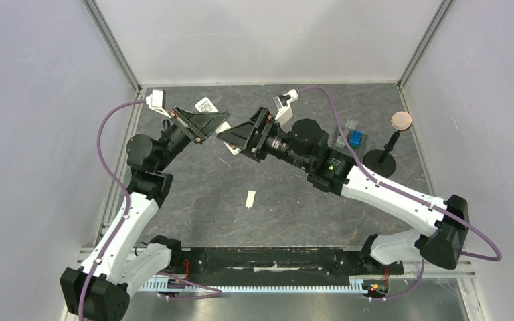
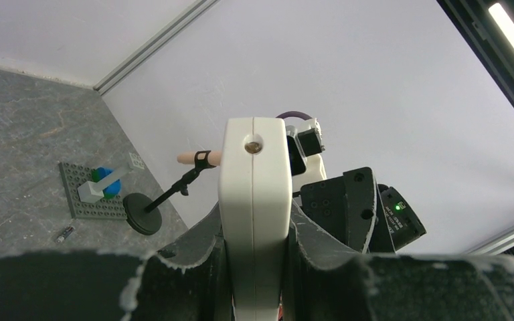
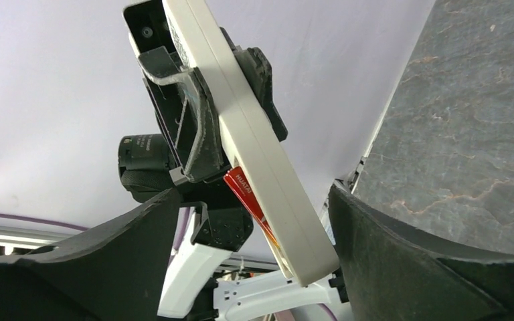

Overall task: Load the batteries into the remote control
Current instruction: Load the battery into the remote control.

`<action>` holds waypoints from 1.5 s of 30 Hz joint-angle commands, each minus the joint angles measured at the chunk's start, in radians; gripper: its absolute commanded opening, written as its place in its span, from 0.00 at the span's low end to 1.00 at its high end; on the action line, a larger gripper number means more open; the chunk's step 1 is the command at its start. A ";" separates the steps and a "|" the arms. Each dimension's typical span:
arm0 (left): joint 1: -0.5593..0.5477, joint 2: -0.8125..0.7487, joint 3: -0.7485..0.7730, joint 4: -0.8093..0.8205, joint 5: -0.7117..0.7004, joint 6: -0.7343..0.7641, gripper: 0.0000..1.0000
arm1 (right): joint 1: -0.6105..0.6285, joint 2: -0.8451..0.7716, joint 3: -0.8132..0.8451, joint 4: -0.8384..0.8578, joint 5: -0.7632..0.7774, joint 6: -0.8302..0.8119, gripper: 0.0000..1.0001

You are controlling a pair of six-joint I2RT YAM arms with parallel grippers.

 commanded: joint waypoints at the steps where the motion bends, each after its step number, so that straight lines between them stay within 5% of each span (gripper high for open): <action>1: -0.004 -0.025 -0.018 0.066 0.007 0.056 0.02 | -0.016 0.000 -0.018 0.096 -0.022 0.088 0.81; 27: -0.004 -0.034 -0.046 0.115 -0.007 0.050 0.02 | -0.041 0.034 -0.038 0.130 -0.076 0.121 0.47; 34: -0.004 -0.037 -0.032 0.097 -0.053 -0.020 0.02 | -0.042 0.024 -0.067 0.147 -0.079 0.121 0.42; 39: -0.004 -0.037 -0.019 0.093 -0.068 -0.112 0.02 | -0.042 0.027 -0.089 0.158 -0.086 0.118 0.27; 45: -0.004 -0.007 -0.012 0.163 -0.058 -0.212 0.02 | -0.042 0.025 -0.120 0.171 -0.098 0.111 0.26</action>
